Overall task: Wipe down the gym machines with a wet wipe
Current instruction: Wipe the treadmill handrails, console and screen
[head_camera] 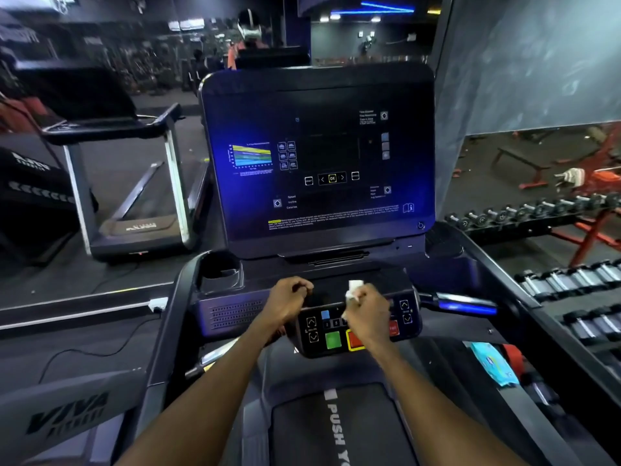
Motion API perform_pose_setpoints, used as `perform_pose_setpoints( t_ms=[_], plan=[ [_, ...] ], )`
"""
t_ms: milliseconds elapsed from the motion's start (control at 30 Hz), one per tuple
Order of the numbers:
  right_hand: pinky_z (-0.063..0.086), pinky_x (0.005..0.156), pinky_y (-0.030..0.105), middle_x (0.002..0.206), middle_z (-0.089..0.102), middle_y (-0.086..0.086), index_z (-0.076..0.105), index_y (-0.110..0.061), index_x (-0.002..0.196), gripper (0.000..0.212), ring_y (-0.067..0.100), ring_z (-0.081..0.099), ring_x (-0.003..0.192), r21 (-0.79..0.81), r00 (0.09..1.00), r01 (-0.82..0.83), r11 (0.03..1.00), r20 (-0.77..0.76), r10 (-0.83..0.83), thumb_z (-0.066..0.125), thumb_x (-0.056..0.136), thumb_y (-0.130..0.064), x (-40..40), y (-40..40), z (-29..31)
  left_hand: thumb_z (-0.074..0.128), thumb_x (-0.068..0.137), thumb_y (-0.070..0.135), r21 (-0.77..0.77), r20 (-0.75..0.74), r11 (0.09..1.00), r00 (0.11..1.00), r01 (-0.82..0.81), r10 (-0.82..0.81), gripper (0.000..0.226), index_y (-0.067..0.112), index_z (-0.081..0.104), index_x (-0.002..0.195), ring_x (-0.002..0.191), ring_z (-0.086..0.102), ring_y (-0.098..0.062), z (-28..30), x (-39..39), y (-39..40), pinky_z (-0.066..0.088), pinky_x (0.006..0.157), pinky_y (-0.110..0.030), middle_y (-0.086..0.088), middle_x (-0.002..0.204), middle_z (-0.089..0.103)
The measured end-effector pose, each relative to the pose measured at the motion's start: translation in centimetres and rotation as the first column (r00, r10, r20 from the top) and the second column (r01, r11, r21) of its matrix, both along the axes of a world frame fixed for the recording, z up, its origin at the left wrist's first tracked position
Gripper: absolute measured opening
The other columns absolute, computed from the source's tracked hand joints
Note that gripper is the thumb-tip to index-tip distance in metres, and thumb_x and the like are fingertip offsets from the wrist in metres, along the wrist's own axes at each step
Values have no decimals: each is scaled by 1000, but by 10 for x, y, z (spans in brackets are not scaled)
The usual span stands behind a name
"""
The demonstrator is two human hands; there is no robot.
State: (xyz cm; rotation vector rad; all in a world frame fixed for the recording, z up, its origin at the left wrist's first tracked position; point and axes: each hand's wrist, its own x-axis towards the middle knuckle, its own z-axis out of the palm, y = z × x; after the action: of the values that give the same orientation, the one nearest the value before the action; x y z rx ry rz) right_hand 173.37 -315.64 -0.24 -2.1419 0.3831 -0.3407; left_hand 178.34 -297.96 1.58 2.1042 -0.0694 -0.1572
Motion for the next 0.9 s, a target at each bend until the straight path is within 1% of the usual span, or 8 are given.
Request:
perform_pose_setpoints(
  t_ms=[67,167,333,467,567,700,800,900],
  plan=[
    [48,75,31,86,69,1,65,-12,88,6,19,64,82,63,986,-163,985,26,162,65,86,-6,8,17,13,59,95,16,-53,7,999,1000,-2,3,16,26,70,90,86,65,-10,5,3,-3,51,88,-32,7,90,73],
    [49,78,30,84,66,-7,65,-17,86,10,14,64,83,132,973,-229,964,51,224,66,86,-7,24,33,30,59,96,12,-126,31,992,999,-17,21,20,20,71,81,63,57,-4,13,3,-4,48,67,-25,7,69,67],
    [57,71,49,75,65,-7,63,-19,78,11,26,68,73,193,968,-250,949,43,246,68,83,-10,57,28,30,62,89,4,-33,109,991,985,-128,131,25,21,68,72,56,54,2,17,20,14,43,65,-18,11,64,64],
    [54,72,40,83,68,1,64,-14,83,5,27,68,82,134,994,-103,986,46,98,66,86,-10,98,-12,42,59,92,9,73,111,973,972,-218,209,16,18,68,82,63,57,-8,23,40,14,40,55,-7,4,71,66],
    [45,72,32,87,66,4,64,-11,88,5,29,65,86,15,1000,24,1000,2,-24,64,86,-7,118,-54,43,58,93,9,155,143,972,978,-176,154,14,14,71,91,75,61,-14,24,56,-5,42,67,-16,1,80,68],
    [47,79,36,102,68,20,68,-5,95,15,38,63,98,-52,975,218,975,-33,-220,59,84,0,124,-107,21,55,90,5,302,193,946,980,-115,58,18,9,72,96,90,66,-24,22,68,-36,49,86,-27,-8,99,71],
    [48,88,46,107,65,26,68,-6,96,16,44,60,103,-15,942,333,943,-32,-333,58,85,-2,131,-144,11,54,88,9,352,253,911,959,-216,130,15,13,69,91,88,64,-26,18,69,-46,49,81,-33,-5,96,69],
    [47,87,46,102,68,24,67,-11,88,12,42,61,101,26,941,338,941,27,-339,58,86,-4,144,-160,12,57,88,15,384,341,880,929,-280,147,7,14,63,84,84,61,-27,13,69,-49,48,75,-36,-5,89,66]
  ],
)
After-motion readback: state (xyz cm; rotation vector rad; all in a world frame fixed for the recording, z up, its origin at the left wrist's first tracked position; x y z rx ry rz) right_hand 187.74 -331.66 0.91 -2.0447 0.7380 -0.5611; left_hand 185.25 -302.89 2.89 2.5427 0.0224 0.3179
